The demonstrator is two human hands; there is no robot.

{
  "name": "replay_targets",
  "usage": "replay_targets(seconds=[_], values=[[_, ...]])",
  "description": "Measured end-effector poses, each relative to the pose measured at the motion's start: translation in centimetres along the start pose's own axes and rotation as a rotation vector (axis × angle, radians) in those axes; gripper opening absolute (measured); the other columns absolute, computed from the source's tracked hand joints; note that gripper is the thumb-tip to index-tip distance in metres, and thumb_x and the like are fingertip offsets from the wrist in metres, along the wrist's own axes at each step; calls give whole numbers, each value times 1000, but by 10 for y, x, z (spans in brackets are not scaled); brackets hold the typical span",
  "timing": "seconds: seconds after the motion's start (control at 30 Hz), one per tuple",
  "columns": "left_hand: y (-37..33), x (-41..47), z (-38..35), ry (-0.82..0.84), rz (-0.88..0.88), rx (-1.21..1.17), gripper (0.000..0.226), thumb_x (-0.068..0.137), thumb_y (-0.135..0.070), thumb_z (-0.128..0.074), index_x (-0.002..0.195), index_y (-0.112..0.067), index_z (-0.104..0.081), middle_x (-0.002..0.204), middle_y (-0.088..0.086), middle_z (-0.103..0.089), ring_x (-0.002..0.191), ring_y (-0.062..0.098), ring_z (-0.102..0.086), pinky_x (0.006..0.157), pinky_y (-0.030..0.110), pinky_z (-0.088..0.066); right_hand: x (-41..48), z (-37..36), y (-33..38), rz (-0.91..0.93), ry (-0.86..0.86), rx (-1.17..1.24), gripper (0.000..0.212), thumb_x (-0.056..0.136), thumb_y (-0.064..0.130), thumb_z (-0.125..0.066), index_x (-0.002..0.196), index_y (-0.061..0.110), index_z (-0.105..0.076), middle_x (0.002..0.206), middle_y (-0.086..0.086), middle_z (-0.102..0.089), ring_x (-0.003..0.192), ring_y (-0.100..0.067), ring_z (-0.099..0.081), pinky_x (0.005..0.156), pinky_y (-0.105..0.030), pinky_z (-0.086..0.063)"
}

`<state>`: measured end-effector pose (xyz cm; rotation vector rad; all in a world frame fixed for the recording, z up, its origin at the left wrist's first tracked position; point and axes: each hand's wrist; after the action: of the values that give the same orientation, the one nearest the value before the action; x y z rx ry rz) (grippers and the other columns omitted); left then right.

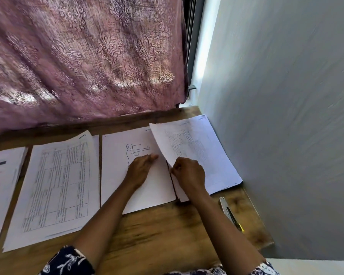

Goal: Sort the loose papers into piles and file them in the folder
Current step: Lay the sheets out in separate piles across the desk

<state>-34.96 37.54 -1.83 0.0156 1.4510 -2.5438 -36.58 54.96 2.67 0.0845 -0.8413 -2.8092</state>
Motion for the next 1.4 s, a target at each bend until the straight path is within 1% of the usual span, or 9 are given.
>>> replay_targets(seconds=[0.2,0.33,0.43,0.5,0.63,0.87,1.0,1.2,1.4], values=[[-30,1,23,-161,213,-323,29,93,-14,-62,120,-4,-62,120,10,-65,100,26,-62,86,34,-50,-15,-8,29,200,240,205,26,87,39,-67,102,18,-74,114,3,-70,101,-12,-64,94,-32,-47],[-7,-24,73,-224,200,-474,26,89,-12,-66,114,-16,-65,109,4,-69,103,26,-65,93,39,-50,-2,-9,31,36,-68,284,53,87,39,-65,135,22,-49,151,0,-36,138,-16,-31,111,-40,-30],[16,-48,123,-261,227,-509,33,88,-13,-66,121,-15,-63,111,3,-69,103,24,-66,92,42,-51,11,-14,43,-114,131,415,58,87,35,-67,137,18,-42,136,-3,-50,127,-22,-46,104,-36,-39],[35,-63,159,-290,284,-463,39,89,-16,-66,127,-13,-60,115,7,-68,102,27,-66,91,46,-52,10,-28,68,-143,295,486,19,88,31,-67,98,17,-58,95,-3,-63,96,-25,-61,90,-40,-51],[68,-81,216,-451,332,-286,33,88,-19,-68,119,-12,-60,113,7,-66,92,25,-66,75,34,-53,6,-73,128,-78,367,398,35,89,30,-66,64,17,-46,74,-8,-56,71,-22,-57,79,-42,-53],[122,-90,261,-567,426,141,46,87,-31,-70,125,-10,-54,123,14,-63,106,36,-61,84,45,-50,12,-139,194,-40,457,183,25,87,36,-67,98,14,-64,103,-2,-66,92,-18,-64,80,-29,-50],[137,-95,268,-595,391,259,48,87,-32,-70,127,-14,-52,122,12,-65,103,35,-63,78,37,-46,14,-157,210,-56,398,115,21,85,38,-69,83,21,-57,97,0,-66,91,-19,-65,80,-32,-53],[153,-90,276,-527,379,470,78,78,-50,-73,141,-17,-41,131,12,-57,118,34,-53,87,50,-50,9,-166,215,-65,258,-39,28,85,40,-69,98,18,-60,101,-1,-68,89,-21,-65,75,-32,-52],[151,-83,244,-355,178,648,64,84,-51,-65,138,-21,-50,146,9,-46,135,33,-39,107,52,-34,6,-160,202,-63,220,-90,28,86,40,-67,101,17,-59,101,1,-68,88,-20,-65,69,-28,-49]])
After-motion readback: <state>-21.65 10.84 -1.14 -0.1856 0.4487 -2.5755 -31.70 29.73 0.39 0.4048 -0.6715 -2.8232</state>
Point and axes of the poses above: each hand's wrist, its own x-axis towards the middle knuckle, its own z-axis out of the back of the hand, y = z × x
